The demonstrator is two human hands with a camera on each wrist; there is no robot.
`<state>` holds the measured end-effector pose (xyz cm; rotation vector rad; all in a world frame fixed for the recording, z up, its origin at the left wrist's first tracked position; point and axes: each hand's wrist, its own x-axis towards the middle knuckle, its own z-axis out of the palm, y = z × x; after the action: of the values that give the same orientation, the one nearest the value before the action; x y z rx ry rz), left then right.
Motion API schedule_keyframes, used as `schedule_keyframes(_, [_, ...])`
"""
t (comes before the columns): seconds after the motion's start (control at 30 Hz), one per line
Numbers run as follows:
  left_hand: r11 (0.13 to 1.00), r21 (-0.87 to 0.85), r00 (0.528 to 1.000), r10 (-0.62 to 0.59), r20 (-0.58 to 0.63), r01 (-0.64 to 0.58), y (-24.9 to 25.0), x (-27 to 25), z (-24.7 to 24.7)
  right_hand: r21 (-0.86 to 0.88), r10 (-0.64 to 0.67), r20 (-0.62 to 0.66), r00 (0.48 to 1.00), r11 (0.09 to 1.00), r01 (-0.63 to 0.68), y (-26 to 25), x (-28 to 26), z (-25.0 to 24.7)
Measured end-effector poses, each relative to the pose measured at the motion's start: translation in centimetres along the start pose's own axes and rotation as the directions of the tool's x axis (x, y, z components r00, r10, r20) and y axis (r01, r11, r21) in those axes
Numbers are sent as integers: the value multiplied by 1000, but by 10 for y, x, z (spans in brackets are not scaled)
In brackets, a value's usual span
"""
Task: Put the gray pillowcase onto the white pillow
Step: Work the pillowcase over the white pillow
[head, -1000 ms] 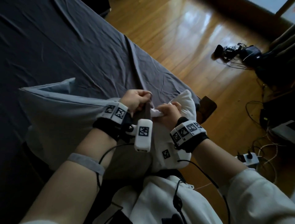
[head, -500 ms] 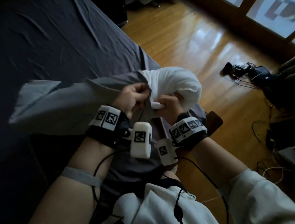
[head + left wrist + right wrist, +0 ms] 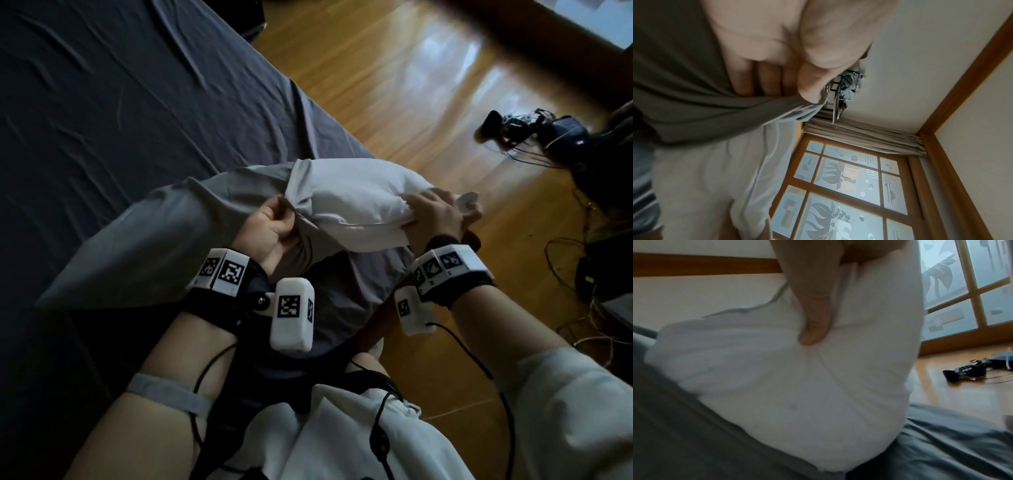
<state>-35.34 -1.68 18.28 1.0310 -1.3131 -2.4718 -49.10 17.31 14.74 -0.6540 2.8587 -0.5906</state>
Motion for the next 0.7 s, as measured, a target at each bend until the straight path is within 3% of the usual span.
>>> schedule_keyframes(0.1, [1000,-27,1000,11,27,-10,2,0,19,-51,11,112,994,999,-6,-31,4,1])
schedule_keyframes(0.2, [995,95,990,-24,141,10,-4,-1,41,-98,-30,153,988,994,46,-61,-4,6])
schedule_keyframes(0.3, [972,204,964,-159,212,115,-8,-2,31,-148,9,215,977,989,23,-49,-7,4])
schedule_keyframes(0.37, [926,308,936,-289,200,220,-11,-4,13,-212,35,327,944,977,37,-27,-10,4])
schedule_keyframes(0.43, [880,364,919,-373,130,306,-13,-5,-2,-283,58,525,849,953,110,-9,-14,10])
schedule_keyframes(0.5, [875,355,931,-363,28,330,-14,-1,-11,-279,84,758,646,938,205,1,-19,19])
schedule_keyframes(0.53, [879,343,940,-341,-31,330,-14,3,-16,-244,97,811,577,953,182,4,-20,24])
schedule_keyframes(0.57, [879,341,942,-325,-81,333,-16,7,-19,-172,83,803,591,980,96,5,-21,29])
schedule_keyframes(0.6, [870,352,938,-324,-122,346,-19,12,-21,-58,54,728,683,998,-18,6,-21,33])
schedule_keyframes(0.63, [852,369,928,-335,-161,371,-25,16,-23,59,42,586,809,994,-94,8,-20,40])
schedule_keyframes(0.67, [826,396,916,-354,-189,401,-30,19,-23,133,41,430,902,985,-109,8,-18,48])
schedule_keyframes(0.7, [799,417,901,-375,-217,433,-36,23,-23,143,52,354,934,984,-109,9,-16,56])
